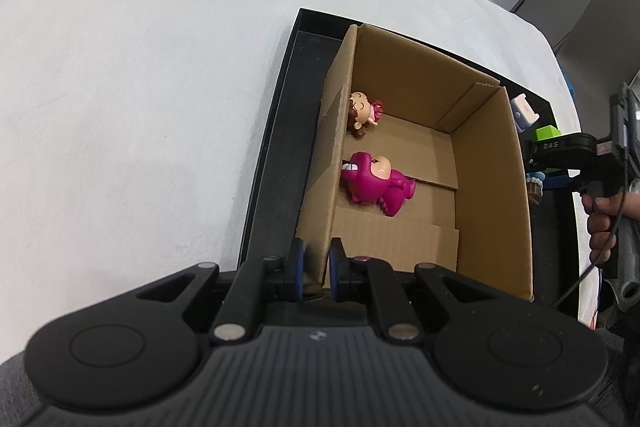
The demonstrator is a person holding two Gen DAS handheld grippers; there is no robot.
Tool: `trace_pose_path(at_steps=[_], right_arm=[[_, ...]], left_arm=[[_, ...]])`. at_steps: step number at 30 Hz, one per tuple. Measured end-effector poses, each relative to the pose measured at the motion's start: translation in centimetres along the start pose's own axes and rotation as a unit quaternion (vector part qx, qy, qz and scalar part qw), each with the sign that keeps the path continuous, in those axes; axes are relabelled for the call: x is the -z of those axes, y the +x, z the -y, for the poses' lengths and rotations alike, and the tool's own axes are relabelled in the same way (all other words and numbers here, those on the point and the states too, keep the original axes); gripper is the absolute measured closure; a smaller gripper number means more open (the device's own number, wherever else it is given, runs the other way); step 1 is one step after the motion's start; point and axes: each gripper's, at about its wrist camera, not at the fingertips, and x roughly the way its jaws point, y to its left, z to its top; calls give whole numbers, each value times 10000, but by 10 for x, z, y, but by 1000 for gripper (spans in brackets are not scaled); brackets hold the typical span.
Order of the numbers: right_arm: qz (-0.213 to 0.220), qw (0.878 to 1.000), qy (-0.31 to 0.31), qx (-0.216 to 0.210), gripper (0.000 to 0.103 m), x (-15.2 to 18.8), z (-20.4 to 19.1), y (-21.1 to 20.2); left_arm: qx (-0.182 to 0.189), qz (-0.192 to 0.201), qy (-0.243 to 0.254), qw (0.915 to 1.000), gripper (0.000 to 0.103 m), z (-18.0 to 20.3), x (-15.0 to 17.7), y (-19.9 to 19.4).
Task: Organize rigid objects
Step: 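Close the right gripper on the blue figure on the mug, then carry the blue mug figure over the cardboard box and open the right gripper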
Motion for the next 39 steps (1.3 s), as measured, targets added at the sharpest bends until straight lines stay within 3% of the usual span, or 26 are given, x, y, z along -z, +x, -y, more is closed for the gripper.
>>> trace_pose_path(at_steps=[4, 15, 28, 39], right_arm=[[-47, 9998, -80, 193, 65, 1, -10, -3], [-35, 9998, -169, 73, 66, 17, -12, -30], [319, 9988, -366, -66, 66, 32, -8, -77], [748, 9953, -511, -330, 65, 42, -30, -137]], left_arm=[[25, 26, 18, 10000, 92, 0, 0, -1], [14, 62, 73, 10000, 93, -1, 3, -2], [-38, 122, 191, 9997, 94, 4, 7, -5], [11, 108, 243, 9996, 94, 4, 6, -2]])
